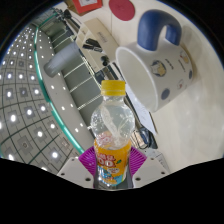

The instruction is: Pour water

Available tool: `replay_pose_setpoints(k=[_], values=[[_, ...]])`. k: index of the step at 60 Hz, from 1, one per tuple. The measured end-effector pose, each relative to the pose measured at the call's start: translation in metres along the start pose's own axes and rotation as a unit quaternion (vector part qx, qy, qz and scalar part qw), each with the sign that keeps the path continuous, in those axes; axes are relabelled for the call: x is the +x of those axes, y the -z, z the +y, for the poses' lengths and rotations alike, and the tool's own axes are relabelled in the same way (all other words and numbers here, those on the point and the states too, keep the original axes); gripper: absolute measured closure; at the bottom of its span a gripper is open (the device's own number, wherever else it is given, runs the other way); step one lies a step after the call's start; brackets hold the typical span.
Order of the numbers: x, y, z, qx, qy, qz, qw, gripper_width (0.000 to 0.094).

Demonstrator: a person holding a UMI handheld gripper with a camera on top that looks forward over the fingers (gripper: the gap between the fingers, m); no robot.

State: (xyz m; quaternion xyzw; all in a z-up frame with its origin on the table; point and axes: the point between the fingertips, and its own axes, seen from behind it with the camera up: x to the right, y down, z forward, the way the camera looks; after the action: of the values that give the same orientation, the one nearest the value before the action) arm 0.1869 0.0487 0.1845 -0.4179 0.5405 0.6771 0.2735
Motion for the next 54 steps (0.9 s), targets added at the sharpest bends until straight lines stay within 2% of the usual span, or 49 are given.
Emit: replay_pose_setpoints(k=[2, 3, 4, 8, 10, 11, 16, 17, 29, 38, 46, 54], values=[[0.0, 0.0, 0.004, -0.005, 0.039, 0.015, 0.999, 0.0551], [0.003, 0.023, 0.007, -0.008, 0.061, 0.023, 0.998, 0.0551], [0.004, 0.001, 0.008, -0.009, 0.091, 0.035, 0.995, 0.0551], [-0.001, 0.008, 0.005, -0.012, 0.224, 0.076, 0.972, 0.055], [-0.002, 0.036, 0.003, -0.012, 0.286, 0.086, 0.954, 0.0547], [-0.009, 0.009, -0.004, -0.01, 0.316, 0.091, 0.944, 0.0547], [-0.047, -0.001, -0.021, 0.001, 0.439, 0.104, 0.893, 0.0546], [-0.051, 0.017, -0.024, 0.004, 0.463, 0.109, 0.88, 0.0548], [-0.121, 0.031, -0.092, 0.061, 0.733, 0.157, 0.659, 0.0547], [-0.136, 0.048, -0.164, 0.09, 0.806, 0.198, 0.55, 0.0549], [-0.108, 0.062, -0.241, 0.094, 0.827, 0.247, 0.496, 0.0548], [-0.073, 0.072, -0.285, 0.084, 0.815, 0.277, 0.502, 0.0548]])
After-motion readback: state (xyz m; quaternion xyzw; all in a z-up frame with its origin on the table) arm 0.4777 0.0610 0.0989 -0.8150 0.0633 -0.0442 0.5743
